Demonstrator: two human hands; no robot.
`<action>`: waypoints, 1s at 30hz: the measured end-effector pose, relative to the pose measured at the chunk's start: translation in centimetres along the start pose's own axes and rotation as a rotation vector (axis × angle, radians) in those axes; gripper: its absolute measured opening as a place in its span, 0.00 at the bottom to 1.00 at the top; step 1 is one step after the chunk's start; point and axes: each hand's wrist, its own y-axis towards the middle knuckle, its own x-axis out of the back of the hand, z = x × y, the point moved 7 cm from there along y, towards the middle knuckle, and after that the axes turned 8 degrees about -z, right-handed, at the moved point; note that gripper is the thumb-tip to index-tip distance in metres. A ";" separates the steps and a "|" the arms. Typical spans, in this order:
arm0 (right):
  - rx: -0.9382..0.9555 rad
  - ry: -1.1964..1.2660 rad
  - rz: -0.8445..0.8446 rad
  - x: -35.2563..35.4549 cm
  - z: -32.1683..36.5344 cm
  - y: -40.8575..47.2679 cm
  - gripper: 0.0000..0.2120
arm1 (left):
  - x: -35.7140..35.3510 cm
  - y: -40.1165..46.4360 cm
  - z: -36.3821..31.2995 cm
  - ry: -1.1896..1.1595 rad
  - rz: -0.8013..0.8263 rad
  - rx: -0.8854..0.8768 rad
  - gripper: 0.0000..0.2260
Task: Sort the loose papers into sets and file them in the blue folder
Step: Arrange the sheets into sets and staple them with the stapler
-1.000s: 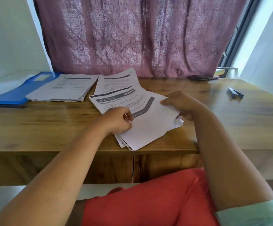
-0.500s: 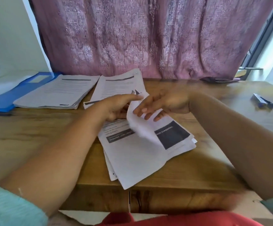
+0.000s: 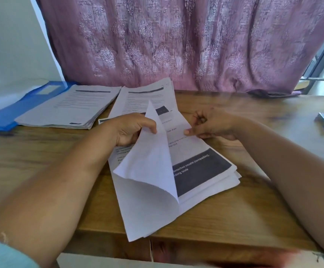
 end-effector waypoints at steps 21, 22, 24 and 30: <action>0.211 -0.655 -0.418 1.7 2.6 -2.8 0.14 | 0.4 -1.2 -0.4 0.210 -0.265 -0.264 0.08; 0.271 -0.722 -0.450 1.8 3.0 -2.9 0.12 | 0.6 -1.0 -0.4 0.217 -0.271 -0.270 0.08; 0.418 -0.731 -0.513 1.9 3.8 -3.2 0.13 | 0.5 -0.8 -0.2 0.181 -0.252 -0.263 0.06; 0.097 0.356 0.093 -1.3 3.3 -4.4 0.25 | -0.6 -1.2 -0.4 0.014 -0.211 -0.213 0.29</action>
